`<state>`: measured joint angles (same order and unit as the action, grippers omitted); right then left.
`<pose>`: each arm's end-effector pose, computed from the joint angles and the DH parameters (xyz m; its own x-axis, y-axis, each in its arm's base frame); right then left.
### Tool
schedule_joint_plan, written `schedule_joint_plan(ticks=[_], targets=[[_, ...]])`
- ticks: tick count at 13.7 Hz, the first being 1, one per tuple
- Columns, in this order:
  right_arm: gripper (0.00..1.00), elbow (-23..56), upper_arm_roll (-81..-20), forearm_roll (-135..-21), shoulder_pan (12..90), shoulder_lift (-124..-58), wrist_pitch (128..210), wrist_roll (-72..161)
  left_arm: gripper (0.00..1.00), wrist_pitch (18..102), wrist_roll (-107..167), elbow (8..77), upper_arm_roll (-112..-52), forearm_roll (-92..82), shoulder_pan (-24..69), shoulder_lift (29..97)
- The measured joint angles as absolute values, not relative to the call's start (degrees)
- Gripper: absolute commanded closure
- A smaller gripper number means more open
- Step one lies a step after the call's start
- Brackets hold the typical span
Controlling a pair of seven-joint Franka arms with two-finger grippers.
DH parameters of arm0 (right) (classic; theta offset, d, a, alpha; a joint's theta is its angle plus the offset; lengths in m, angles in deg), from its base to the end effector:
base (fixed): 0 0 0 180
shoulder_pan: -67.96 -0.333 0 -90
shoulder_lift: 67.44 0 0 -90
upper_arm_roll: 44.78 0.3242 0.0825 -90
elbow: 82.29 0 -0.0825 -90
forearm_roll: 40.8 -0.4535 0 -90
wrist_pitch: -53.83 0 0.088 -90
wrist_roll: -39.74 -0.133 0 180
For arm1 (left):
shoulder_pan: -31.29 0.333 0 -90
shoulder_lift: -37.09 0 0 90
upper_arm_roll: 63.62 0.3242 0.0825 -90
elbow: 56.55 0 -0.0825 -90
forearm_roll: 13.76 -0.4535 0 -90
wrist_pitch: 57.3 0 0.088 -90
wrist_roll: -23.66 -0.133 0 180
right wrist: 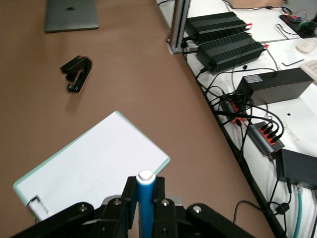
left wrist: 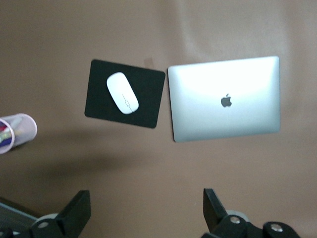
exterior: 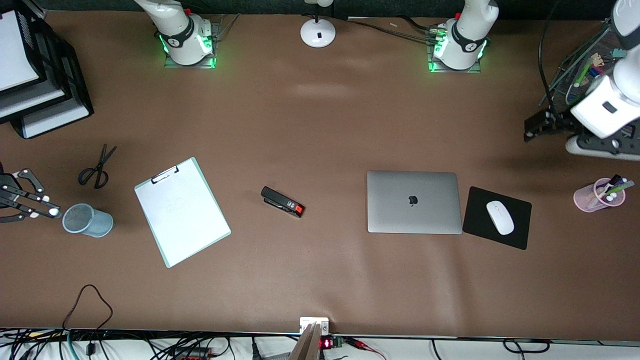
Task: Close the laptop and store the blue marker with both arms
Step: 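Carry the marker toward the blue cup while the left gripper withdraws, then lower the blue marker into the light blue cup with the right gripper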
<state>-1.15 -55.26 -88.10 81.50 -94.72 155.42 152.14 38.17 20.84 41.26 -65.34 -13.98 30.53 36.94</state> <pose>0.7356 -0.2134 0.4082 0.1397 0.7445 0.6528 0.9599 -0.2636 0.0952 0.6244 -0.0266 0.5425 0.9950 -0.0927 -0.0384 -0.0928 -0.9957 -0.0020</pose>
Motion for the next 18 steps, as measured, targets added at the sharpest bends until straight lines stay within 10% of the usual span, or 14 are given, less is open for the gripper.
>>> schedule_joint_plan(ticks=[18], targets=[[1.00,-2.06,-54.65,-94.13,88.30,-102.18,148.34,177.99,0.00,38.36,21.12,42.03,-64.43,-13.98,30.13,37.53]])
